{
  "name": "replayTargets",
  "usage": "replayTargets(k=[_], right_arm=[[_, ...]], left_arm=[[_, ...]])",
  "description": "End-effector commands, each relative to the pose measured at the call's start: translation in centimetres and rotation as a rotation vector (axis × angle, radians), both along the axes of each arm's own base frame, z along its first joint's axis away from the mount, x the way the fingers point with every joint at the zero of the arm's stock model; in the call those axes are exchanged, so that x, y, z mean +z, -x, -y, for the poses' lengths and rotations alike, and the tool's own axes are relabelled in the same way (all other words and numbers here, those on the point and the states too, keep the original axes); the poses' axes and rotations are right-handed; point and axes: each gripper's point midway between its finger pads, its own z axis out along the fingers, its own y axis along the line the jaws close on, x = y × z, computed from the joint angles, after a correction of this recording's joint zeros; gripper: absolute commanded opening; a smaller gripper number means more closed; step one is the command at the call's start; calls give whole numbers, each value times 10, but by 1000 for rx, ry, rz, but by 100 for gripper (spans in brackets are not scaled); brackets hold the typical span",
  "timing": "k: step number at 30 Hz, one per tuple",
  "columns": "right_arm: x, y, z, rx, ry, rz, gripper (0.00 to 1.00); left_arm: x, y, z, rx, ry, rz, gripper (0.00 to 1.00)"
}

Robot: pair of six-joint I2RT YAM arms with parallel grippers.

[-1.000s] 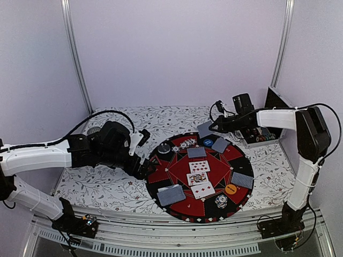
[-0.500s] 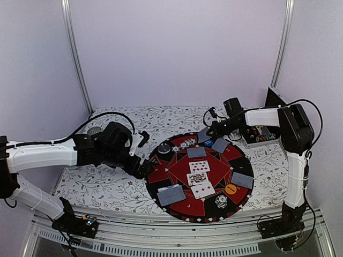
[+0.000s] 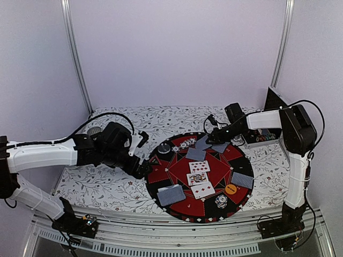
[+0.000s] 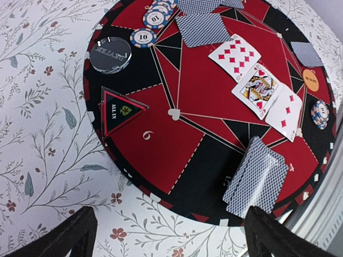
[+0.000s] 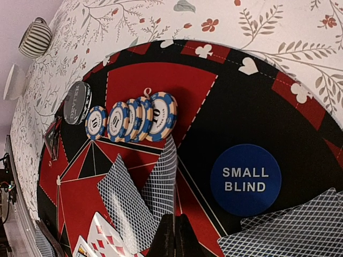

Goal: Distribute texas hold em gaming equipment
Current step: Distribute the poker card in the community card area.

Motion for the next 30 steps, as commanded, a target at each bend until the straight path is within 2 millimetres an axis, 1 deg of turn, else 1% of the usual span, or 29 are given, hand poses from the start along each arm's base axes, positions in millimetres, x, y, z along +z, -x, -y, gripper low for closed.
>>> replayTargets(k=[1, 3, 5, 7, 9, 12, 17, 23, 26, 28, 30], right_arm=[[20, -1, -1, 24, 5, 51, 2], [17, -6, -3, 20, 11, 55, 2], [13, -9, -10, 38, 4, 56, 2], [4, -7, -19, 65, 8, 39, 2], [-2, 0, -29, 92, 11, 22, 2], [-2, 7, -35, 110, 9, 13, 2], [5, 11, -35, 115, 4, 17, 2], [1, 15, -38, 157, 8, 15, 2], [7, 13, -39, 160, 10, 32, 2], [18, 3, -33, 127, 15, 57, 2], [33, -7, -23, 78, 12, 76, 2]], left_arm=[[-2, -3, -4, 6, -7, 6, 98], [-3, -3, -5, 5, -9, 5, 98], [-3, -3, -5, 5, -11, 6, 98], [-3, -4, -5, 8, -15, 8, 98], [-4, -4, -8, 12, -21, 10, 98], [-3, -3, -11, 16, -24, 16, 98], [-3, -4, -15, 20, -25, 21, 98], [-4, -4, -18, 27, -27, 20, 98], [-3, -4, -19, 31, -25, 21, 98], [-3, -4, -21, 36, -30, 22, 98], [-1, -4, -22, 38, -30, 26, 98]])
